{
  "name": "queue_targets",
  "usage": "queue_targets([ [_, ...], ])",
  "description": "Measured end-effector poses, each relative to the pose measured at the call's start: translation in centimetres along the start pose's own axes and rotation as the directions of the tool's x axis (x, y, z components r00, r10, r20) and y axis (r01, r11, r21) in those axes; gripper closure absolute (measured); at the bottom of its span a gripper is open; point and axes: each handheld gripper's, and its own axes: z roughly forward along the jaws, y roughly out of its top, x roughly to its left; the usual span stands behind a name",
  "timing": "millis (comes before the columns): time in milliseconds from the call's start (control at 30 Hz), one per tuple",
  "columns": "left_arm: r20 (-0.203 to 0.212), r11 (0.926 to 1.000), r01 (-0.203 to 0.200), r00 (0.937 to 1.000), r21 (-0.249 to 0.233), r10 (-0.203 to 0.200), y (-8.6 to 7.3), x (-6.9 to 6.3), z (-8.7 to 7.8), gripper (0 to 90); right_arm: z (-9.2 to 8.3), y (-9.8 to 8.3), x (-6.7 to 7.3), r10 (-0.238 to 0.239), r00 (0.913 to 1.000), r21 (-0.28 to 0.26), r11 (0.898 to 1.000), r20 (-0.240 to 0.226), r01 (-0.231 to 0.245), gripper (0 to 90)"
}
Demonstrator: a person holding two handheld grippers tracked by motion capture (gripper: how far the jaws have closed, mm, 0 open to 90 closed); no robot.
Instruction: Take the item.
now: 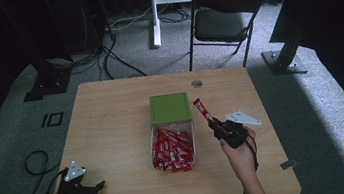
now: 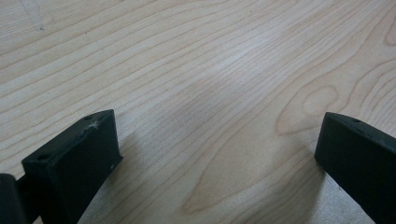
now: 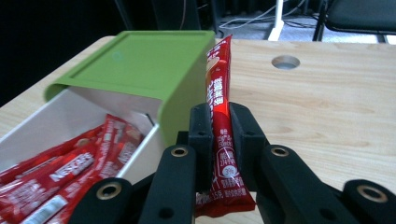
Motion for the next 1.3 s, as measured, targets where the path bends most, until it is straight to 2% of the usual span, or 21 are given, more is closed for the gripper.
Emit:
queue_targets([
  [200, 0.000, 1.0000, 0.000, 1.0000, 0.000, 0.000, 0.0, 0.0, 0.0, 0.7, 1.6, -1.5, -0.7, 0.028, 0.9992, 0.034, 0.999, 0.027, -0.029, 80.5],
  [567, 0.000, 1.0000, 0.000, 1.0000, 0.000, 0.000, 0.0, 0.0, 0.0, 0.7, 3.9, -3.4, -0.9, 0.064, 0.9968, 0.078, 0.995, 0.047, -0.068, 80.4],
  [800, 0.000, 1.0000, 0.000, 1.0000, 0.000, 0.000, 0.0, 0.0, 0.0, 0.7, 5.5, -4.9, -1.0, 0.102, 0.9926, 0.109, 0.988, 0.067, -0.109, 80.4],
  [1300, 0.000, 1.0000, 0.001, 1.0000, 0.000, -0.001, 0.0, 0.0, 0.0, 0.7, 7.0, -5.9, -0.9, 0.121, 0.9904, 0.179, 0.975, 0.067, -0.131, 79.7],
])
